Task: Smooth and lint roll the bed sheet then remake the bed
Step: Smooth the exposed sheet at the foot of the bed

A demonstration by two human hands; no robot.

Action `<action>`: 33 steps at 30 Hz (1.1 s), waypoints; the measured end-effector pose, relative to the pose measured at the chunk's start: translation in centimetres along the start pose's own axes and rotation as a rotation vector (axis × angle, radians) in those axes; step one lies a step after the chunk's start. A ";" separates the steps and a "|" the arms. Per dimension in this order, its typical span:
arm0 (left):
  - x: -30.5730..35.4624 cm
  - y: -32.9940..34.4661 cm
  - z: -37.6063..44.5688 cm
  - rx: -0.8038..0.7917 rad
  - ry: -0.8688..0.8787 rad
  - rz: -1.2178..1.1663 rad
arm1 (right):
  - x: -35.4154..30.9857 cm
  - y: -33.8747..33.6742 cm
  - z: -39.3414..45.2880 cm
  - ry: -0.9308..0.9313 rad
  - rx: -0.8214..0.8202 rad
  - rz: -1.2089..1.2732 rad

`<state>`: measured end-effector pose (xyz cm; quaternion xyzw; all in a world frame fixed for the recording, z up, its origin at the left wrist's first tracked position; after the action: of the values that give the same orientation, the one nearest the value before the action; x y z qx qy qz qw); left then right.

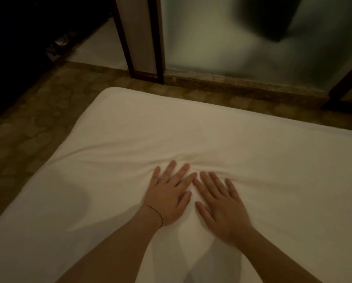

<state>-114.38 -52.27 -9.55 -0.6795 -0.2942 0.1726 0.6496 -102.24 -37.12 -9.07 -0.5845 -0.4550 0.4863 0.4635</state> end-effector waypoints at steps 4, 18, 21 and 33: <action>-2.2 -0.9 4.8 -0.018 -0.009 0.027 | 1.6 -1.0 5.4 -0.033 -0.016 -0.015; -14.1 -4.2 17.0 -0.080 -0.306 0.047 | 11.1 -3.5 16.1 0.208 0.017 0.040; -16.4 -4.6 17.4 -0.115 -0.467 0.048 | 11.9 -3.6 16.5 0.300 0.027 0.043; -16.3 -4.1 2.8 0.226 -0.029 -0.187 | -6.5 -2.8 19.1 -0.362 -0.069 0.128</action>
<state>-129.33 -60.34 -8.24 -0.5693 -0.3443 0.1533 0.7306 -122.10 -41.20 -7.22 -0.5306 -0.5091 0.5963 0.3219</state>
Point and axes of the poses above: each hand's wrist, its own z-axis towards the middle knuckle, its own y-axis out of the palm, x = y × z, the point moved 2 cm from there along z, towards the middle knuckle, and after that the axes turned 3 degrees about -y, right-handed, at the moved point
